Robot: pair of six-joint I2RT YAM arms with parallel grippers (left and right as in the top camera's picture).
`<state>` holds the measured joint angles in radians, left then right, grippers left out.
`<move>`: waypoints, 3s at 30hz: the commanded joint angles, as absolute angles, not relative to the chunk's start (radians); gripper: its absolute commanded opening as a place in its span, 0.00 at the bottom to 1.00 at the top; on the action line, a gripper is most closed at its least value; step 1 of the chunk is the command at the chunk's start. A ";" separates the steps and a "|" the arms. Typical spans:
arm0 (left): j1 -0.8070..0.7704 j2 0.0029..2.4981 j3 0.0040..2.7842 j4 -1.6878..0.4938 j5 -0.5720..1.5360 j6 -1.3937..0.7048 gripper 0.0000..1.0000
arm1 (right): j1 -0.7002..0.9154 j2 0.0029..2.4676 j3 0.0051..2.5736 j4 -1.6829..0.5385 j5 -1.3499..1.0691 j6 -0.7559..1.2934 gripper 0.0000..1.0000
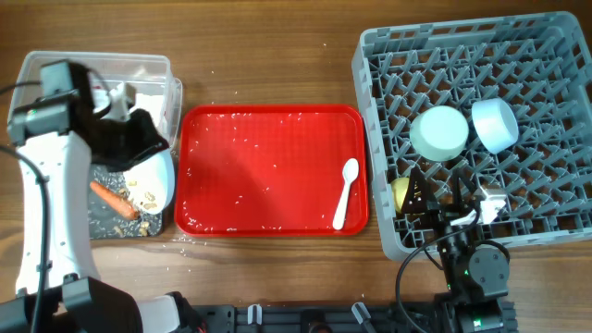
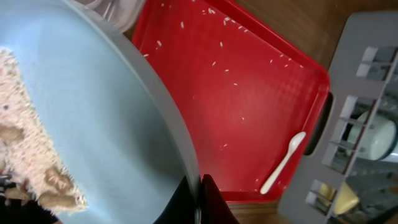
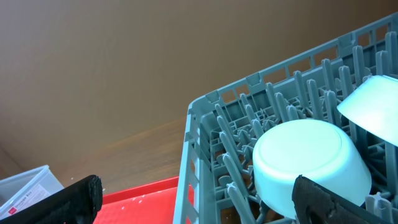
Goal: Sort waste into correct bins and load items into the dishwasher rack
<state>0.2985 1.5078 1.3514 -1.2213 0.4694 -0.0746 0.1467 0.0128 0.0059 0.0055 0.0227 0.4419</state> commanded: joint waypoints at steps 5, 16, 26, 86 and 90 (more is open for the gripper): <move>0.698 1.398 1.238 -1.266 1.029 0.240 0.04 | 0.142 0.005 0.005 0.010 0.009 0.448 1.00; 1.036 1.322 1.132 -1.452 1.316 0.543 0.04 | 0.142 0.005 0.005 0.010 0.009 0.448 1.00; 0.236 1.200 1.132 -0.903 0.929 -0.119 0.04 | 0.142 0.005 0.005 0.010 0.009 0.448 1.00; 0.239 0.919 1.133 -1.120 0.136 -0.470 1.00 | 0.166 0.644 0.674 -0.568 -0.574 0.416 1.00; 0.269 1.050 1.133 -1.131 0.187 -0.471 1.00 | 0.326 1.124 0.986 -0.953 -0.495 0.340 1.00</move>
